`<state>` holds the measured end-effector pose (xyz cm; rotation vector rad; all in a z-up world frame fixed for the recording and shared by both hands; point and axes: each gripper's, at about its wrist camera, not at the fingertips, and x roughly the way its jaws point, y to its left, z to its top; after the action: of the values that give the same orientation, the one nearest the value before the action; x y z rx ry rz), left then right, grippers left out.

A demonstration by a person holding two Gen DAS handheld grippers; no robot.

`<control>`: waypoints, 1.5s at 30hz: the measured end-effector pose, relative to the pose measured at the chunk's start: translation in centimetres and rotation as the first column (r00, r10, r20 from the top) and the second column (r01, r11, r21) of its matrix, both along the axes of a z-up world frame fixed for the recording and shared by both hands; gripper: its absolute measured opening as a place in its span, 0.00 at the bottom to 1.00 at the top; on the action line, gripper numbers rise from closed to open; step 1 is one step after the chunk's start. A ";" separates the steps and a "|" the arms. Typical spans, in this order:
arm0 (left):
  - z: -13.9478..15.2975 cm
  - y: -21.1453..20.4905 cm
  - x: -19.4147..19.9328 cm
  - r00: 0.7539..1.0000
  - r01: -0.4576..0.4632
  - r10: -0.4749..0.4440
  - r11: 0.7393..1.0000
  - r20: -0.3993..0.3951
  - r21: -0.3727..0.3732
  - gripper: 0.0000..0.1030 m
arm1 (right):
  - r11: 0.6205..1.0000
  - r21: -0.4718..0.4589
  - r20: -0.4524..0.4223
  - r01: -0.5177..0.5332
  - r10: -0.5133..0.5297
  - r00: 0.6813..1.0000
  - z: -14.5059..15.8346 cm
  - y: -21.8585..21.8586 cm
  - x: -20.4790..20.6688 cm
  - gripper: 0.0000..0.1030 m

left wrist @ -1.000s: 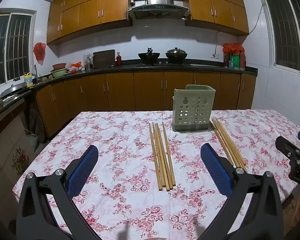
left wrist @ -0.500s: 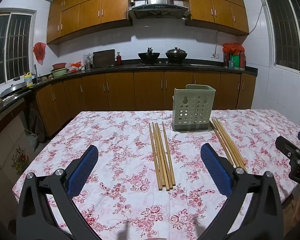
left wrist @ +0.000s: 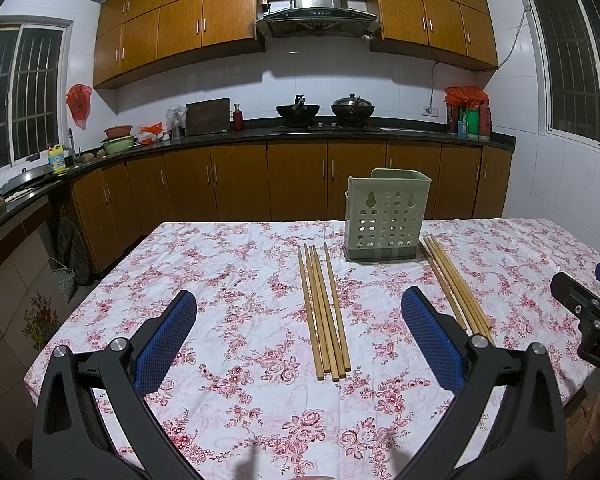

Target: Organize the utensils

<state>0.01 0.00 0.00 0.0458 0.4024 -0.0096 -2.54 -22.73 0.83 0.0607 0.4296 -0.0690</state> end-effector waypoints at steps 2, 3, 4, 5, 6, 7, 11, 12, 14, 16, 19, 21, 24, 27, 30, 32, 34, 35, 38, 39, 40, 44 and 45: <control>0.0 0.0 0.0 1.000 0.000 0.000 1.000 0.000 0.000 0.98 | 1.000 0.000 0.000 0.000 0.000 1.000 0.0 0.0 0.0 0.96; 0.0 0.0 0.0 1.000 0.000 0.000 1.000 0.000 0.000 0.98 | 1.000 0.000 0.000 0.000 0.000 1.000 0.0 0.0 0.0 0.96; 0.0 0.0 0.0 1.000 0.000 0.000 1.000 0.000 0.000 0.98 | 1.000 0.000 0.000 0.000 0.000 1.000 0.0 0.0 0.0 0.96; 0.0 0.0 0.0 1.000 0.000 0.000 1.000 0.000 0.000 0.98 | 1.000 0.000 0.000 0.000 0.000 1.000 0.0 0.0 0.0 0.96; 0.0 0.0 0.0 1.000 0.000 0.000 1.000 0.000 -0.001 0.98 | 1.000 0.000 0.000 0.000 0.000 1.000 0.0 0.0 0.0 0.96; 0.0 0.0 0.0 1.000 0.001 -0.001 1.000 0.000 -0.001 0.98 | 1.000 0.000 0.000 0.000 0.000 1.000 0.0 0.0 0.0 0.96; 0.0 0.0 0.0 1.000 0.000 0.000 1.000 -0.001 0.000 0.98 | 1.000 0.001 -0.001 0.000 0.000 1.000 -0.1 0.0 0.0 0.96; 0.0 0.0 0.0 1.000 0.000 0.000 1.000 -0.001 -0.001 0.98 | 1.000 0.001 -0.001 0.000 0.000 1.000 -0.1 0.0 0.0 0.96; 0.0 0.0 0.0 1.000 0.000 0.000 1.000 -0.001 -0.001 0.98 | 1.000 0.001 -0.001 0.000 0.000 1.000 -0.1 0.0 0.1 0.96; -0.1 0.0 0.0 1.000 0.001 -0.001 1.000 -0.001 -0.001 0.98 | 1.000 0.001 -0.001 0.000 0.000 1.000 -0.1 -0.1 0.1 0.96; -0.1 0.0 0.0 1.000 0.000 0.000 1.000 -0.001 0.000 0.98 | 1.000 0.001 -0.002 0.000 0.000 1.000 0.0 -0.1 0.1 0.96; -0.1 0.0 0.0 1.000 0.001 -0.001 1.000 -0.001 -0.001 0.98 | 1.000 0.001 -0.001 -0.001 0.001 1.000 0.0 -0.1 0.1 0.96; -0.2 0.0 0.0 1.000 0.001 -0.001 1.000 -0.002 -0.001 0.98 | 1.000 0.001 -0.001 0.000 0.000 1.000 0.0 -0.1 0.1 0.96; -0.2 -0.1 0.0 1.000 0.001 -0.001 1.000 -0.002 -0.001 0.98 | 1.000 0.002 -0.002 0.000 0.000 1.000 0.0 -0.1 0.1 0.96; -0.3 -0.1 0.0 1.000 0.000 0.000 1.000 -0.002 -0.001 0.98 | 1.000 0.002 -0.002 0.000 0.000 1.000 0.0 -0.1 0.1 0.96; -0.3 -0.1 0.0 1.000 0.001 -0.001 1.000 -0.002 -0.001 0.98 | 1.000 0.002 -0.002 0.000 0.000 1.000 0.0 -0.1 0.1 0.96; -0.3 -0.1 0.0 1.000 0.000 0.000 1.000 -0.002 -0.001 0.98 | 1.000 0.002 -0.002 -0.001 0.001 1.000 0.0 -0.1 0.1 0.96; -0.4 -0.1 0.0 1.000 0.000 0.000 1.000 -0.002 -0.001 0.98 | 1.000 0.002 -0.002 -0.001 0.001 1.000 0.0 -0.1 0.1 0.96; -0.4 -0.1 0.0 1.000 0.001 -0.001 1.000 -0.003 -0.001 0.98 | 1.000 0.002 -0.002 -0.001 0.001 1.000 0.0 -0.1 0.2 0.96; -0.4 -0.1 0.0 1.000 0.001 -0.001 1.000 -0.003 -0.001 0.98 | 1.000 0.002 -0.002 -0.001 0.001 1.000 0.0 -0.1 0.2 0.96; -0.4 -0.1 0.0 1.000 0.001 -0.001 1.000 -0.003 -0.001 0.98 | 1.000 0.001 -0.002 -0.001 0.001 1.000 0.0 -0.1 0.1 0.96; -0.5 -0.1 0.0 1.000 0.001 -0.001 1.000 -0.004 -0.001 0.98 | 1.000 0.002 -0.003 -0.001 0.001 1.000 0.0 -0.1 0.2 0.96; -0.5 -0.1 0.0 1.000 0.000 0.000 1.000 -0.004 -0.001 0.98 | 1.000 0.002 -0.003 -0.001 0.001 1.000 0.0 -0.1 0.2 0.96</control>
<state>-0.04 -0.12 -0.50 0.0451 0.4060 -0.0102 -2.37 -22.82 0.78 0.0625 0.4327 -0.0681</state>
